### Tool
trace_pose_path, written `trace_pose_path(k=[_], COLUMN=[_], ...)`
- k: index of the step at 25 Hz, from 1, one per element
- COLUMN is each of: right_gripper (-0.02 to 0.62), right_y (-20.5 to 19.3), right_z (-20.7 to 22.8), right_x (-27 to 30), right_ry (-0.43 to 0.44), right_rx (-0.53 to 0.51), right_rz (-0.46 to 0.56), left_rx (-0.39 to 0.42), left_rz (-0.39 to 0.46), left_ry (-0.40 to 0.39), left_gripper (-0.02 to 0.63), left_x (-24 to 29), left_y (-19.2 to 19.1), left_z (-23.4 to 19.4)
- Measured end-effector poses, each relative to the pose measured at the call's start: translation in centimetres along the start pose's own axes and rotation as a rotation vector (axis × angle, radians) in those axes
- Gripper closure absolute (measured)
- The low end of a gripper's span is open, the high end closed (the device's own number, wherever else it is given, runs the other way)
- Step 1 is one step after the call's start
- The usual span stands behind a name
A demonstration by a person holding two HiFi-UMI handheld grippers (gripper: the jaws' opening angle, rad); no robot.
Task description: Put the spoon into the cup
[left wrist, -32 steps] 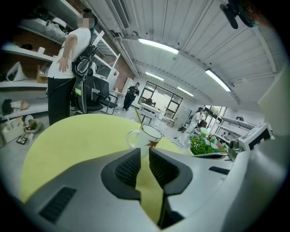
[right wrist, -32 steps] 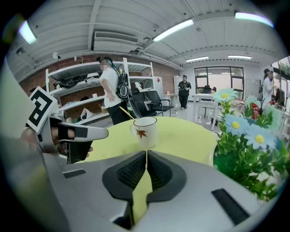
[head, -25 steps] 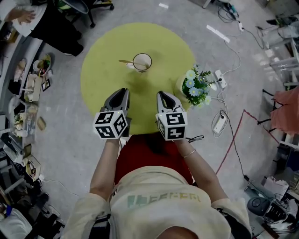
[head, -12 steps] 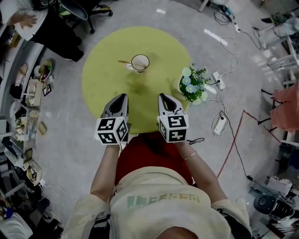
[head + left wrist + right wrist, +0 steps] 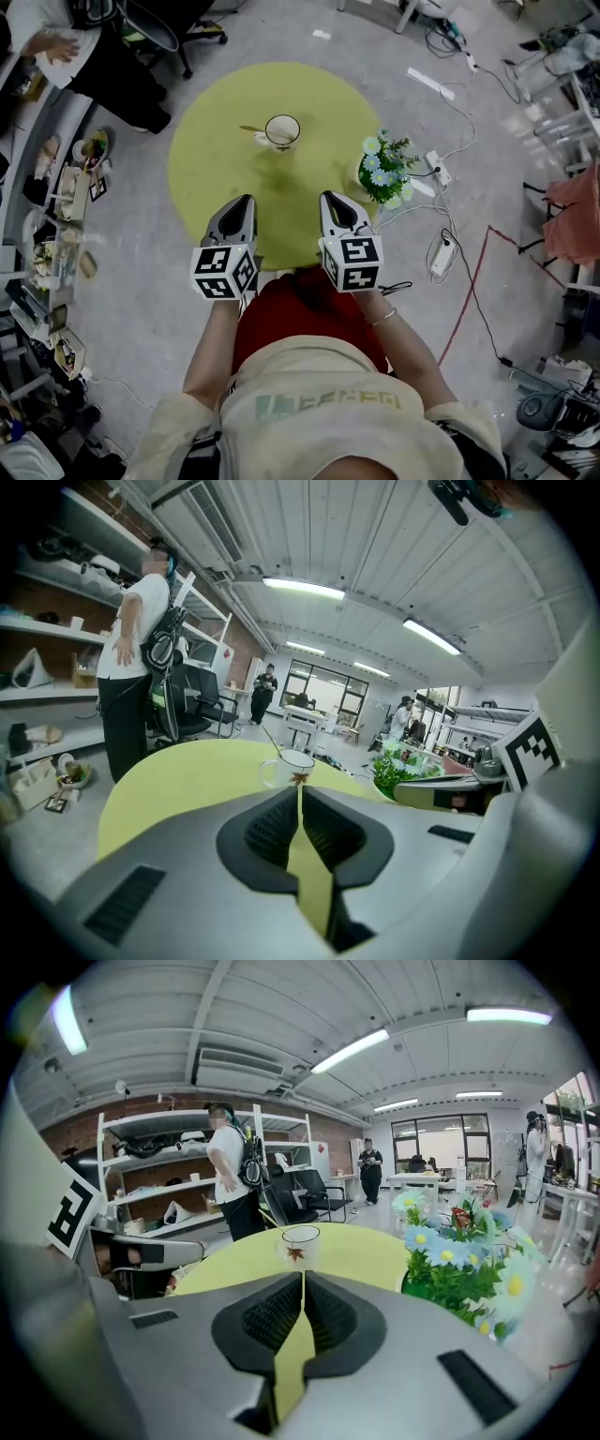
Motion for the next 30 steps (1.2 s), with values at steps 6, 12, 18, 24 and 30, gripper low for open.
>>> trace_pose_path(k=[6,12,18,24,30], right_gripper=[0.558,0.558,0.56,0.56,0.56], right_y=[0.7,1.6,2.5,3.2,3.4], right_z=[-1.1,-2.1,-3.1,-4.3,-5.4], right_x=[-1.1,-2.6,-4.5,-6.3,-7.5], right_ry=[0.008,0.007,0.009,0.004,0.016], right_rx=[0.011,0.0,-0.01,-0.012,-0.017], right_rz=[0.055,0.122,0.198,0.254,0.282], left_rx=[0.02,0.075,0.089,0.126,0.14], left_rz=[0.045,0.091,0.134,0.163,0.182], left_ry=[0.002,-0.002,-0.008,-0.019,-0.019], left_gripper=[0.572,0.572,0.573,0.573,0.573], left_x=[-1.6,-3.1,-5.2,-7.2,-8.9], left_y=[0.9,1.6,2.4,3.0,3.0], left_z=[-0.1,0.2,0.3,0.5,0.7])
Point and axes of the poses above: the fingertips, and each gripper's own axes: x forward along the fingers, z to its right, y out of its top, the point moved 1 cm from there along -x, backward along the fingers, and after that the axes turned 2 degrees about y, right-handed, at the moved point
